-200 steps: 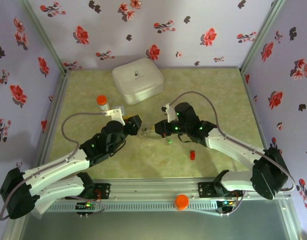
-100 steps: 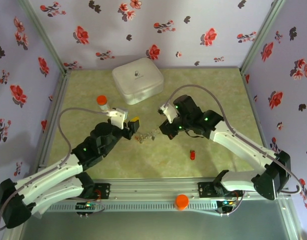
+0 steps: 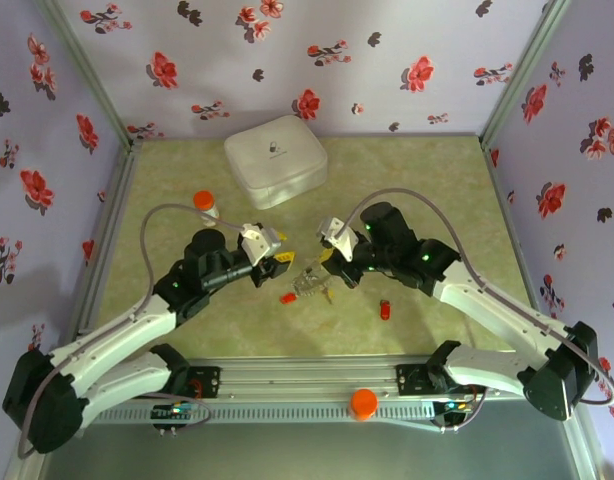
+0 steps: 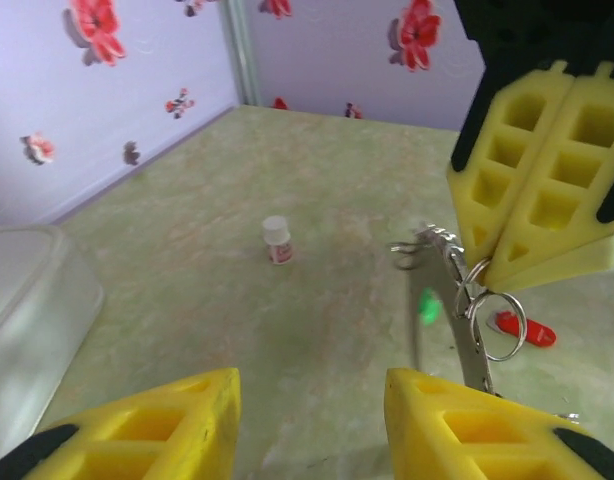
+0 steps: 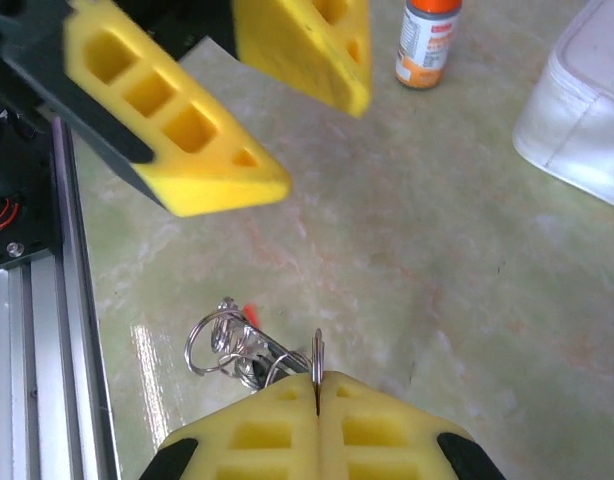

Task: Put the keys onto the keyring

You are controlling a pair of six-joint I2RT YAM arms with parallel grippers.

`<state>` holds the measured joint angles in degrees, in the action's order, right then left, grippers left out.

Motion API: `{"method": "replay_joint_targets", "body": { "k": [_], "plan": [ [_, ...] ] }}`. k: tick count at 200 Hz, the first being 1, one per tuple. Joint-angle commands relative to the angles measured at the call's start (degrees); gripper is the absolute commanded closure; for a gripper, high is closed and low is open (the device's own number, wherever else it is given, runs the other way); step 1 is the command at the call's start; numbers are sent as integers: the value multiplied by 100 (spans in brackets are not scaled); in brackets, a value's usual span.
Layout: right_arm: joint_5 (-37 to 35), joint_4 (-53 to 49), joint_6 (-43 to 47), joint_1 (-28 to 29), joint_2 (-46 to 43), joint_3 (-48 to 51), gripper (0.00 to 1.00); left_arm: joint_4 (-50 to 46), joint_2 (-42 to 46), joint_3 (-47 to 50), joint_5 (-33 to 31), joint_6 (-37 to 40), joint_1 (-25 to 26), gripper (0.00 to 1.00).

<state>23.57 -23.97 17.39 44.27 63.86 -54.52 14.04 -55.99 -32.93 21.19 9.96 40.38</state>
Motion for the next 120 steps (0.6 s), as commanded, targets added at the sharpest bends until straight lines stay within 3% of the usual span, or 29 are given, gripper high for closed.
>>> {"method": "replay_joint_targets", "body": {
  "k": [1, 42, 91, 120],
  "plan": [
    [390, 776, 386, 64, -212, 224, 100, 507, -273, -46, 1188, 288, -399, 59],
    [809, 1350, 747, 64, -432, 634, 100, 631, -556, -148, 2541, 422, -548, 57],
    [962, 1539, 903, 64, -329, 667, 100, 1072, -789, 35, 3110, 262, -549, 60],
    [939, 1562, 899, 62, -303, 637, 100, 813, -928, -30, 3304, 415, -551, 62]
  ]
}}
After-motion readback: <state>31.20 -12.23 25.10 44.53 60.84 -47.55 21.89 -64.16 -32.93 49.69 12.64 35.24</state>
